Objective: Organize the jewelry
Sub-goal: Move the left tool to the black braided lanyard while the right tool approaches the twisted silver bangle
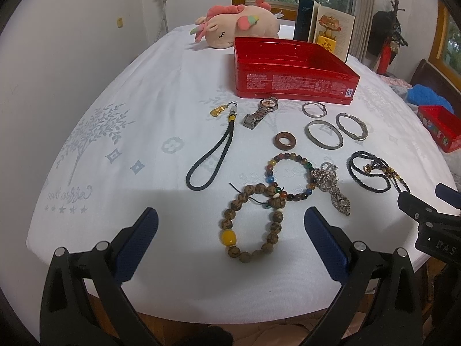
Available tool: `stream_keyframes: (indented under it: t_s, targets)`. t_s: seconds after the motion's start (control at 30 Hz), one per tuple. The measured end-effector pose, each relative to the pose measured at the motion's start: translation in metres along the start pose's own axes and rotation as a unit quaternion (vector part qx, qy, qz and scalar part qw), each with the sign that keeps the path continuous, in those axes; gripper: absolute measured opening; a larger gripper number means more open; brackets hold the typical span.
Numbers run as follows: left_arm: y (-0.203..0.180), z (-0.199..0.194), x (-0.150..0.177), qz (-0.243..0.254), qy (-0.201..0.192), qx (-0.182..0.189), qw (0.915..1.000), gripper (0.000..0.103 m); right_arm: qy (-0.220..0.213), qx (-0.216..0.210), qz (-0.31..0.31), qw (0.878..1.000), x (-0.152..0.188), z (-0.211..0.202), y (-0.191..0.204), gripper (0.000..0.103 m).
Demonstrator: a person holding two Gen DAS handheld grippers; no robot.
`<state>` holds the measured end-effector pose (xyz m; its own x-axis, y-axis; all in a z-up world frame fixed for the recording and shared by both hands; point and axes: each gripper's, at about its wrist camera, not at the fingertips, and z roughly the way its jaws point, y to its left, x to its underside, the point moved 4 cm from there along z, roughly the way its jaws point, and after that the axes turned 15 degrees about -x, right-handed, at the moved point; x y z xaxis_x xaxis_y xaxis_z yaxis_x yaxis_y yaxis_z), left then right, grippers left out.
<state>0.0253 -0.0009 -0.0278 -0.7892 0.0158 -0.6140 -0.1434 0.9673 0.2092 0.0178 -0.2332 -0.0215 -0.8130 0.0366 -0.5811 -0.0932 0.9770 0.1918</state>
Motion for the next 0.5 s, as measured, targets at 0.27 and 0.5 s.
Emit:
stream_keyframes:
  t_s: [0.27, 0.5]
  targets:
    - [0.004, -0.001, -0.008, -0.013, -0.020, 0.046, 0.9986, 0.100, -0.009, -0.047, -0.014, 0.999, -0.010, 0.001, -0.001, 0.099]
    - [0.026, 0.021, -0.026, -0.046, -0.004, 0.038, 0.9982, 0.100, -0.017, -0.092, -0.007, 0.996, -0.033, 0.007, -0.015, 0.099]
